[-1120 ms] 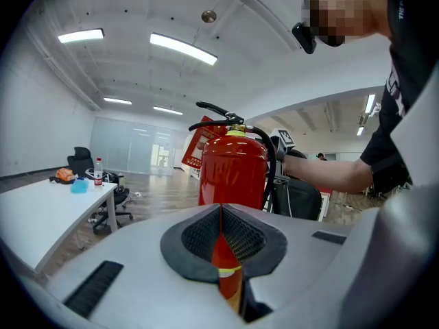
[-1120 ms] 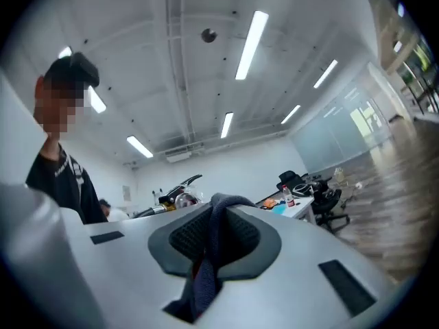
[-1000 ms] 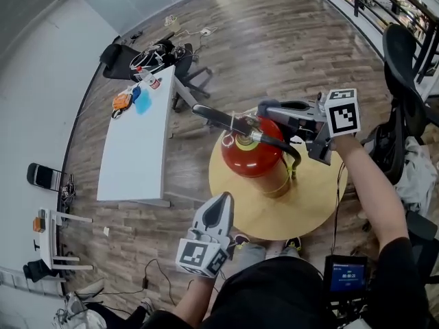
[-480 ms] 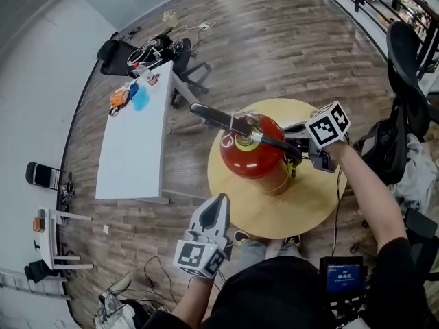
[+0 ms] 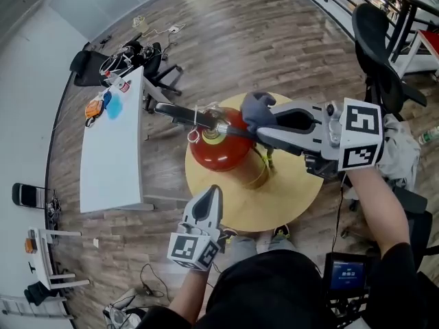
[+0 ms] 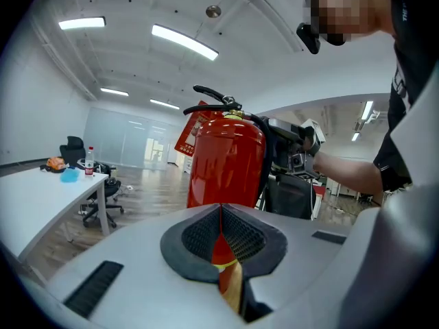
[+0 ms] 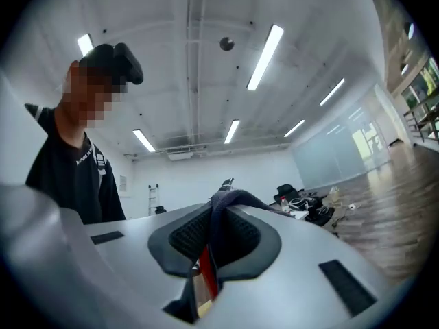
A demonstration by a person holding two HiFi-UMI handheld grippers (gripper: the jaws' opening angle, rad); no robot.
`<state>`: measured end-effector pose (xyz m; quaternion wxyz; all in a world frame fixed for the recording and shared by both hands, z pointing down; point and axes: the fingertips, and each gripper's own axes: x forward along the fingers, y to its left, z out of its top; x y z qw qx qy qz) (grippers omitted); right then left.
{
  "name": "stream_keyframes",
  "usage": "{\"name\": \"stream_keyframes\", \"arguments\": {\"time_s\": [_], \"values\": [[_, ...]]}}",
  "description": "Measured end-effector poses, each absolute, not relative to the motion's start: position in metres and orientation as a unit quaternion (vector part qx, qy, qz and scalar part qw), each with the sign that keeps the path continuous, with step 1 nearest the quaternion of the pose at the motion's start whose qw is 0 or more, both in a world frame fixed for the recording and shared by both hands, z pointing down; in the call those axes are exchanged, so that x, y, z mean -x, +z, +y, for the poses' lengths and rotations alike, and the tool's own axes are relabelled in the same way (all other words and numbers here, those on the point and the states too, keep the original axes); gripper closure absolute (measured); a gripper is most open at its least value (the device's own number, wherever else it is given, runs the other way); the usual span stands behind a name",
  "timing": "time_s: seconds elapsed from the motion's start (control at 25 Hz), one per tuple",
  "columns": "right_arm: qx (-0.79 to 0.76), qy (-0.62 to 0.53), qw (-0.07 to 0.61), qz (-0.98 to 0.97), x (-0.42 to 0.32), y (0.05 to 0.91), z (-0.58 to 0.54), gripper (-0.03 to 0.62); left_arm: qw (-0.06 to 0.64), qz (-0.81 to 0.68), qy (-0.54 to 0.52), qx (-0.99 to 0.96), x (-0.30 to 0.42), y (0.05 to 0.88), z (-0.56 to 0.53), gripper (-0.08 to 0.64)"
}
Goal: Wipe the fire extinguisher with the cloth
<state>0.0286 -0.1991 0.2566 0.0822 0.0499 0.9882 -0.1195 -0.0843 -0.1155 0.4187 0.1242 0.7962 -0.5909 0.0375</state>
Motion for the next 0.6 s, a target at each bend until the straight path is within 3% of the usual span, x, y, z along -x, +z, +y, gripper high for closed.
{"name": "stream_keyframes", "arguments": {"time_s": [0.2, 0.32, 0.48, 0.6], "values": [[-0.003, -0.183, 0.143, 0.973, -0.054, 0.313, -0.206, 0.551, 0.131, -0.586, 0.041, -0.799, 0.077, 0.422, -0.112, 0.535], [0.038, -0.206, 0.134, 0.969, -0.059, 0.362, -0.21, 0.549, 0.132, -0.589, 0.044, -0.796, 0.079, 0.423, -0.109, 0.535], [0.095, -0.174, 0.015, 0.98, -0.051, 0.465, -0.197, 0.551, 0.133, -0.595, 0.048, -0.791, 0.083, 0.428, -0.104, 0.535], [0.135, -0.125, -0.128, 0.975, -0.027, 0.556, -0.19, 0.551, 0.137, -0.6, 0.056, -0.786, 0.09, 0.434, -0.103, 0.535]]}}
